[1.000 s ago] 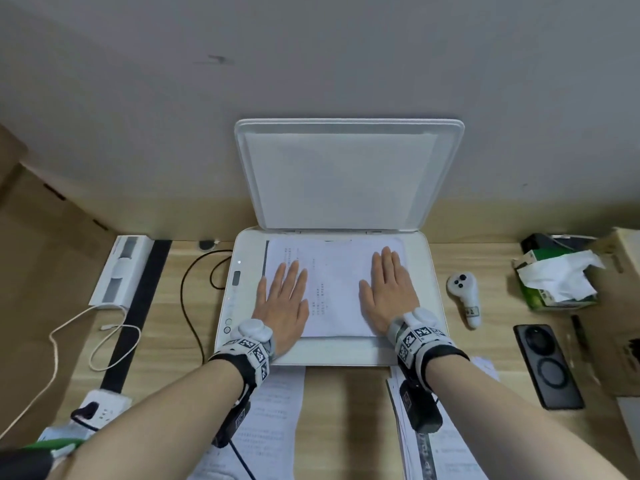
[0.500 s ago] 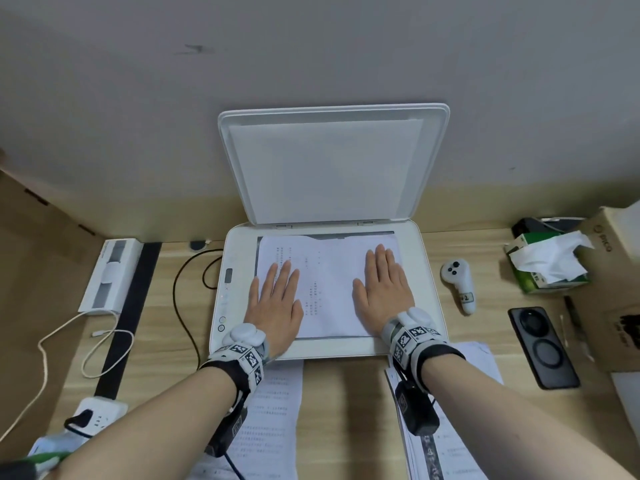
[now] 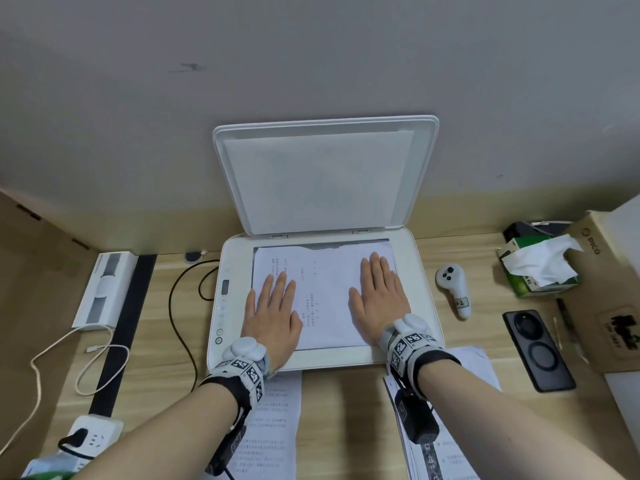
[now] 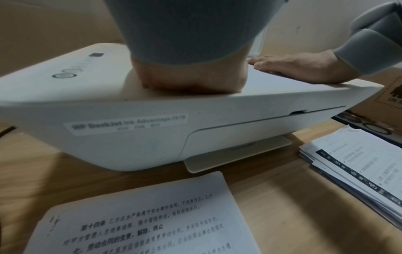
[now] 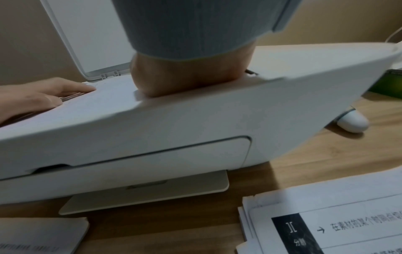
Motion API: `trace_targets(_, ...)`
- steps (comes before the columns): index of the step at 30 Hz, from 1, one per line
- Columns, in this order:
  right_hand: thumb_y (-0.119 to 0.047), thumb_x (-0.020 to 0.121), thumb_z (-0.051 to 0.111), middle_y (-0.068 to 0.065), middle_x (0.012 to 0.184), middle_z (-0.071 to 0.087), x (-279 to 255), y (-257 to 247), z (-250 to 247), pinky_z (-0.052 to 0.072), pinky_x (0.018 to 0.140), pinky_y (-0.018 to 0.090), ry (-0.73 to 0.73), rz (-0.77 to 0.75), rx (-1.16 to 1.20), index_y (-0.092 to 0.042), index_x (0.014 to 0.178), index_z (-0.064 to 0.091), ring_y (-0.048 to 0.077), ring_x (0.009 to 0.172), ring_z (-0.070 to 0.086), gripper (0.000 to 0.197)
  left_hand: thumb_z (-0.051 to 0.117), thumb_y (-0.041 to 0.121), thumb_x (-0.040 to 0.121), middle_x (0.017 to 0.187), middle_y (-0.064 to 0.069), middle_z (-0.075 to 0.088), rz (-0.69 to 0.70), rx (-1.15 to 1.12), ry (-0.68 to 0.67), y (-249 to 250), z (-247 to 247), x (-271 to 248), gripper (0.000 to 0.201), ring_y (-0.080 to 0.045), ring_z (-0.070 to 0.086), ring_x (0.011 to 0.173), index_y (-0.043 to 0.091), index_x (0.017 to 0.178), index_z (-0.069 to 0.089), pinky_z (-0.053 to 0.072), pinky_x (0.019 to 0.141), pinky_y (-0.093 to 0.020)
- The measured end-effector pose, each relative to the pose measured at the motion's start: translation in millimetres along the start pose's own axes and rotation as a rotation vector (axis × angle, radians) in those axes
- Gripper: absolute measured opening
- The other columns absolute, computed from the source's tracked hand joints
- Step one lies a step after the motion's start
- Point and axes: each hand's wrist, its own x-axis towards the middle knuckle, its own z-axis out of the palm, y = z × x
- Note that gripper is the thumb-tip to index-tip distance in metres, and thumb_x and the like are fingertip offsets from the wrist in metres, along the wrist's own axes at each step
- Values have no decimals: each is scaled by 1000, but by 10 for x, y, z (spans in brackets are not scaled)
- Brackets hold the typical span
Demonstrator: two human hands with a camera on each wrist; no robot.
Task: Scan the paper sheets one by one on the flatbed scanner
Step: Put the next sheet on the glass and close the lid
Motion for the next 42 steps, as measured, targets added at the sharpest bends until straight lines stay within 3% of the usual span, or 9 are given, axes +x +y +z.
trace_targets(6, -47, 100, 16, 6, 167, -8, 40, 17, 56, -1, 125, 38, 10, -2, -32, -13, 159, 0, 21, 153, -9, 70, 11, 39, 93, 164, -2, 11, -28, 32, 24, 1, -18, 8, 67, -24, 12, 151, 18, 155, 24, 18, 119, -51)
trace_targets(16, -48, 100, 17, 5, 167, -6, 51, -26, -4, 0, 125, 37, 14, -26, -6, -13, 159, 2, 20, 153, -7, 70, 14, 40, 91, 164, -3, 14, -21, 32, -2, -23, -78, 12, 68, -26, 14, 151, 19, 154, 27, 21, 119, -51)
trace_targets(20, -50, 98, 22, 6, 166, 7, 36, -32, -176, 11, 124, 39, -4, -26, -15, -13, 158, 12, 25, 153, 6, 71, 28, 42, 94, 164, 0, 8, 20, -11, -96, -50, -246, 74, 63, -25, 7, 150, 21, 154, 22, 14, 119, -47)
trace_targets(22, -51, 95, 25, 10, 157, 26, 109, 3, -250, 28, 116, 41, -36, -43, -39, -11, 148, 27, 31, 146, 25, 67, 36, 41, 92, 158, 0, 21, 40, -75, -82, -54, -337, 168, 57, -25, 18, 144, 22, 145, 34, 23, 114, -44)
trace_targets(26, -46, 94, 37, 12, 133, 44, 213, -33, -551, 45, 97, 41, 34, -114, -77, -9, 130, 45, 32, 120, 45, 52, 45, 30, 93, 134, 1, 46, -68, -432, 37, -213, -726, 378, 36, -22, 47, 121, 18, 127, 48, 42, 95, -39)
trace_targets(29, -31, 89, 56, 10, 124, 52, 319, -117, -885, 47, 95, 40, 187, -202, -65, -8, 127, 52, 31, 112, 51, 44, 54, 14, 89, 116, -7, 52, -220, -676, 364, -358, -1166, 574, 31, -29, 54, 106, 11, 119, 48, 44, 83, -38)
trace_targets(31, -24, 84, 62, 9, 123, 54, 380, -230, -1226, 49, 92, 41, 265, -278, -93, -7, 126, 54, 31, 111, 51, 46, 60, 9, 87, 123, -8, 51, -304, -853, 513, -467, -1529, 681, 45, -26, 53, 109, 10, 129, 42, 42, 85, -33)
trace_targets(36, -14, 76, 70, 17, 135, 50, 519, -518, -1990, 42, 104, 42, 440, -332, -121, 0, 134, 49, 36, 120, 47, 63, 67, 9, 81, 126, 0, 51, -232, -1165, 443, -552, -2178, 825, 66, -20, 55, 113, 17, 139, 36, 44, 91, -31)
trace_targets(42, -24, 78, 73, 19, 153, 35, 456, -750, -2233, 28, 119, 41, 446, -415, -217, 2, 149, 31, 36, 140, 33, 86, 77, 8, 69, 116, -4, 53, -213, -986, 372, -728, -2209, 615, 75, -22, 56, 102, 23, 133, 41, 50, 92, -38)
